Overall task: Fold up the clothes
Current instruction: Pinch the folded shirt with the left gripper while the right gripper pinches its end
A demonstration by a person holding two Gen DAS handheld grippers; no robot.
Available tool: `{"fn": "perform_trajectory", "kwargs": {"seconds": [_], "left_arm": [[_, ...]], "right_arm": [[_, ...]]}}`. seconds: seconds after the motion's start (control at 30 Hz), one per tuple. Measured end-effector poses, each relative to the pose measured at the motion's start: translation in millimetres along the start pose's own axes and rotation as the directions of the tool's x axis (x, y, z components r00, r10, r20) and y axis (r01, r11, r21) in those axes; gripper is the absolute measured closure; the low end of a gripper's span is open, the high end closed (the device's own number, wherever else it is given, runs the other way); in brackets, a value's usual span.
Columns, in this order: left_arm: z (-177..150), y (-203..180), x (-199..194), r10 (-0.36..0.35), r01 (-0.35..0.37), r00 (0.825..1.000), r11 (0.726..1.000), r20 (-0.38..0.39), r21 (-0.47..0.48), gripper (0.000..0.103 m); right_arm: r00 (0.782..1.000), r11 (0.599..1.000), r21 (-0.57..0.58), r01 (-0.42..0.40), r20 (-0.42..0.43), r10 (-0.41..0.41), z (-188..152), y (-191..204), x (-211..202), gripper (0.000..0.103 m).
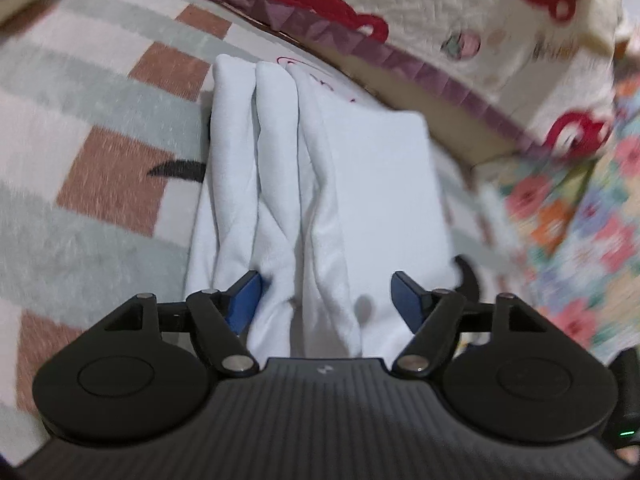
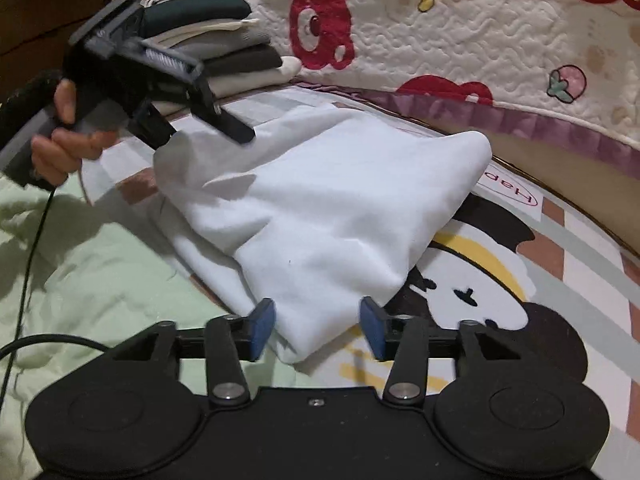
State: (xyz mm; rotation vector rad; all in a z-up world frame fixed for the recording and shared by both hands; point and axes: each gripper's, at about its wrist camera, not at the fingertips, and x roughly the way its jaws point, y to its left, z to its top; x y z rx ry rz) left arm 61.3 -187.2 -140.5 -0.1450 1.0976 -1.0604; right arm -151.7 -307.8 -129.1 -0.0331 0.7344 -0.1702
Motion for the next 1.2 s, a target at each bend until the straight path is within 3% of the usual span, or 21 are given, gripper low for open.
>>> {"fn": "perform_trajectory", "kwargs": {"seconds": [0.07,0.13,0.2,0.23,0.3,0.33,0.37,0.4,0.6,0.67,0.8,0.83,0.87,1.07,1.13,1.2], "left_arm": [[2.4,-10.5,11.6,0.049,-0.044,0.997,0.996,-0.055,0.079,0.047],[7.9,-19.0,11.3,0.076,-0.068,0.994,0.993,-0.073,0.099,0.053],[14.0,-25.3,7.6,0.082,-0.073,0.994,0.991,-0.075,0.116,0.083],[17.3,-27.7,4.4,0.076,-0.067,0.995,0.990,-0.070,0.121,0.086],[24.4,-31.1,-4.1,0.039,-0.034,0.998,0.995,-0.046,0.098,0.088],[27.9,-32.7,-8.9,0.016,-0.013,0.999,0.996,-0.032,0.085,0.089],[30.5,-35.4,-13.2,0.000,0.001,1.000,0.997,-0.013,0.081,0.090],[33.0,-38.0,-17.6,-0.015,0.015,1.000,0.997,0.006,0.078,0.090],[19.1,-28.6,-13.5,0.018,-0.019,1.000,0.999,0.020,0.051,0.090],[13.3,-24.2,-10.5,0.033,-0.033,0.999,0.999,0.018,0.039,0.091],[6.6,-22.4,-10.7,0.065,-0.066,0.997,0.996,0.034,0.055,0.092],[5.9,-23.8,-12.5,0.073,-0.076,0.996,0.995,0.042,0.068,0.093],[5.5,-26.9,-16.9,0.082,-0.086,0.995,0.993,0.050,0.082,0.093],[2.0,-43.8,-41.1,0.136,-0.150,0.986,0.975,0.095,0.162,0.093],[-9.1,-33.5,-22.5,0.204,-0.206,0.979,0.968,0.029,0.147,0.093],[-16.5,-28.2,-17.5,0.214,-0.217,0.976,0.968,0.034,0.129,0.092]], "right_arm": [[1.000,1.000,-0.005,0.028,-0.006,-0.028,-2.3,2.9,4.0,0.045],[0.998,0.998,-0.010,0.056,-0.012,-0.056,-4.5,5.9,8.0,0.041],[0.996,0.996,-0.016,0.084,-0.018,-0.085,-6.8,8.8,12.1,0.040],[0.995,0.995,-0.015,0.097,-0.018,-0.097,-8.1,9.9,12.9,0.040],[0.993,0.993,0.003,0.114,-0.006,-0.114,-11.2,9.8,8.3,0.042],[0.992,0.992,0.012,0.122,-0.001,-0.122,-12.7,9.8,6.0,0.051],[0.991,0.991,0.022,0.131,0.005,-0.131,-14.3,9.7,3.7,0.087],[0.990,0.990,0.031,0.139,0.011,-0.140,-15.8,9.7,1.5,0.096],[0.983,0.980,0.083,0.182,0.013,-0.184,-22.7,12.0,-2.1,0.091],[0.980,0.975,0.100,0.198,0.008,-0.200,-24.2,14.7,3.1,0.062],[0.980,0.975,0.114,0.190,0.034,-0.195,-23.3,11.5,15.8,0.057],[0.984,0.977,0.125,0.171,0.028,-0.176,-20.7,6.3,16.1,0.064],[0.986,0.978,0.134,0.160,0.026,-0.165,-18.3,1.7,14.6,0.098],[0.985,0.973,0.159,0.167,0.018,-0.172,-21.1,-6.7,0.7,0.096],[0.986,0.973,0.166,0.163,0.009,-0.167,-23.9,-8.1,-0.8,0.097],[0.987,0.972,0.173,0.159,0.000,-0.161,-26.6,-9.5,-2.3,0.097]]}}
